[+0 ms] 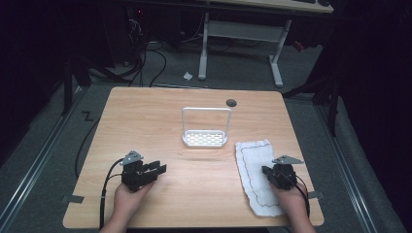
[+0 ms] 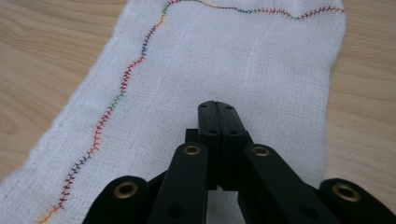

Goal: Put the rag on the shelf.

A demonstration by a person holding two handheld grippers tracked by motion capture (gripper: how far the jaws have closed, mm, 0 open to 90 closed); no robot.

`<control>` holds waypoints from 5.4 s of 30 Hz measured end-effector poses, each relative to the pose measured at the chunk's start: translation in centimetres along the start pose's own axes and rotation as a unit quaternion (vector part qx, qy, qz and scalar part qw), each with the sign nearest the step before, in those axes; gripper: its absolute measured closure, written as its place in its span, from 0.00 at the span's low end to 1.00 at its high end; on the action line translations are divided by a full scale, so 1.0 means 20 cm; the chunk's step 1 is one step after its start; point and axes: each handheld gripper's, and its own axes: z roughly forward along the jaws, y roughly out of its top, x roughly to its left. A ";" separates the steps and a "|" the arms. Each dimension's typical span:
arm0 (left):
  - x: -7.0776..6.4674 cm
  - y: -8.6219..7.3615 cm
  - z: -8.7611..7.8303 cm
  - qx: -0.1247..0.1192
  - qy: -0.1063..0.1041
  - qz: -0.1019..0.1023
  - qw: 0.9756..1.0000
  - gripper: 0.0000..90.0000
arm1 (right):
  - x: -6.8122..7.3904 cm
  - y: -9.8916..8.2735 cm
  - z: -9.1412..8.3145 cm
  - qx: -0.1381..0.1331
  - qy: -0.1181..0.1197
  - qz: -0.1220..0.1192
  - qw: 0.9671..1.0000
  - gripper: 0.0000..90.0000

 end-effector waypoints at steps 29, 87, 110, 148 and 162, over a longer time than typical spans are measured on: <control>-0.57 -0.07 0.29 0.080 -0.125 0.127 0.981 0.65 | 0.58 0.01 0.02 0.007 0.130 -0.137 0.982 1.00; -0.14 0.14 0.51 0.066 0.020 0.071 0.995 0.87 | 0.53 0.13 0.10 -0.048 0.128 -0.039 0.990 0.65; -0.12 0.13 0.50 0.068 0.008 0.054 0.996 0.91 | 0.52 0.28 0.35 -0.023 0.116 -0.004 0.993 0.72; -0.28 0.26 0.31 -0.049 -0.012 0.049 0.997 0.94 | 0.60 0.39 0.06 -0.148 0.107 -0.052 0.982 0.96; -0.40 0.43 0.16 -0.105 -0.015 0.069 0.992 0.94 | 0.59 0.51 -0.09 -0.213 0.117 -0.056 0.968 0.96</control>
